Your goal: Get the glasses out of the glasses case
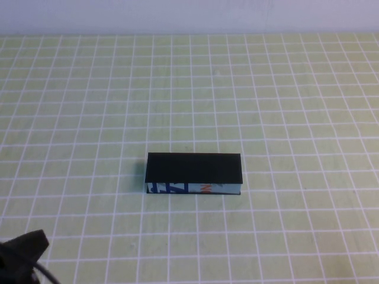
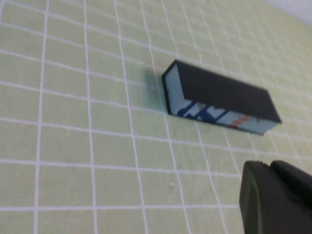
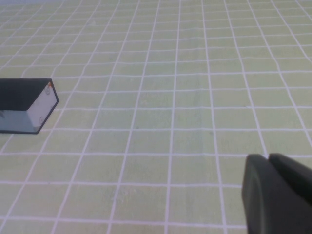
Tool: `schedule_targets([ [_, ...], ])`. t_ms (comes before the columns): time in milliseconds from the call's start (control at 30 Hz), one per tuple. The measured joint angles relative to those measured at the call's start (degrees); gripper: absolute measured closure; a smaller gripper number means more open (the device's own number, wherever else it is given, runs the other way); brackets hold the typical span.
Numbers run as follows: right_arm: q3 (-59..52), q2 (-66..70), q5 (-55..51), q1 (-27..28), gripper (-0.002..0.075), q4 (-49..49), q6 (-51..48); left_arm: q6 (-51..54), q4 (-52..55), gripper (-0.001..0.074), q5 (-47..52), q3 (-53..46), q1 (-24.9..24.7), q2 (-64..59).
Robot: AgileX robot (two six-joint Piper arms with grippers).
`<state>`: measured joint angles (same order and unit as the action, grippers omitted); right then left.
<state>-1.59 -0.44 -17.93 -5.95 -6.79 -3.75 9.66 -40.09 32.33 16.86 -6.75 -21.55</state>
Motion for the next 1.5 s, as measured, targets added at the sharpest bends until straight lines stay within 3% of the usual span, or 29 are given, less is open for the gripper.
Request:
schedule_targets([
  [300, 0.0, 0.0, 0.0, 0.0, 0.0743, 0.0, 0.0, 13.5, 3.4, 0.0739, 11.7, 17.9, 0.0, -23.5],
  [633, 0.0, 0.0, 0.0, 0.0, 0.0743, 0.0, 0.0, 22.1, 2.6, 0.0739, 15.0, 36.9, 0.0, -49.6],
  [867, 0.0, 0.0, 0.0, 0.0, 0.0743, 0.0, 0.0, 31.6, -6.7, 0.0739, 15.3, 47.7, 0.0, -64.6],
  [1200, 0.0, 0.0, 0.0, 0.0, 0.0743, 0.0, 0.0, 46.6, -21.0, 0.0739, 14.7, 54.8, 0.0, -83.0],
  [1500, 0.0, 0.0, 0.0, 0.0, 0.0743, 0.0, 0.0, 49.5, -25.3, 0.0739, 15.7, 63.8, -0.6, -94.9],
])
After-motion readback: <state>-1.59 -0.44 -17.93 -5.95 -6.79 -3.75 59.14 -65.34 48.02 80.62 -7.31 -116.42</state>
